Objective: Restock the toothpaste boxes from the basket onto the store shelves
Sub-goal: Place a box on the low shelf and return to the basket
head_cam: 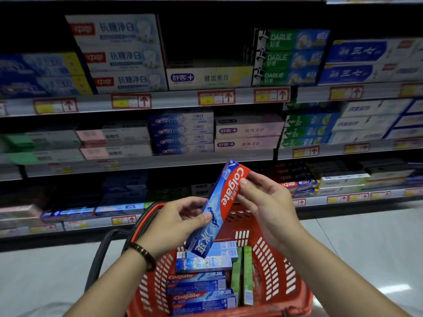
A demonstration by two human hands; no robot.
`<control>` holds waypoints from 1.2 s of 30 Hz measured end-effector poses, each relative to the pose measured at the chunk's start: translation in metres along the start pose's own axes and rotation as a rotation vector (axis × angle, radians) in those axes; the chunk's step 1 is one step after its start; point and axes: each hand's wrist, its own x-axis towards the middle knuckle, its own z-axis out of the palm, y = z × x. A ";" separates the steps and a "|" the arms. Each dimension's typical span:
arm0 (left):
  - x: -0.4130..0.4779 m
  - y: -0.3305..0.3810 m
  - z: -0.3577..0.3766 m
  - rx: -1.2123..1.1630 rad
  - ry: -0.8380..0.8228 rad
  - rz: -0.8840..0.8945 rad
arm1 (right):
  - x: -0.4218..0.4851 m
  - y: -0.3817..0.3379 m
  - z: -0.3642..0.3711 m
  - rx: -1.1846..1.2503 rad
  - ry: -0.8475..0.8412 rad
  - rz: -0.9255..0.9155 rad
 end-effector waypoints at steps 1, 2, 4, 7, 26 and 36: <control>-0.001 0.001 0.001 -0.051 0.004 -0.015 | -0.002 0.002 0.001 -0.035 -0.033 0.017; -0.001 0.002 0.003 -0.104 0.008 -0.032 | -0.003 0.004 0.002 -0.075 -0.062 0.037; 0.000 0.005 0.004 -0.216 0.007 -0.058 | -0.007 0.007 0.004 -0.158 -0.119 0.071; -0.001 0.008 0.005 -0.315 -0.007 -0.073 | -0.012 0.010 0.004 -0.271 -0.219 0.102; -0.004 0.012 -0.001 -0.519 0.050 -0.101 | -0.020 0.018 0.010 -0.534 -0.318 0.114; 0.003 0.021 -0.019 -0.654 0.293 0.035 | -0.023 0.010 0.008 -0.557 -0.402 0.120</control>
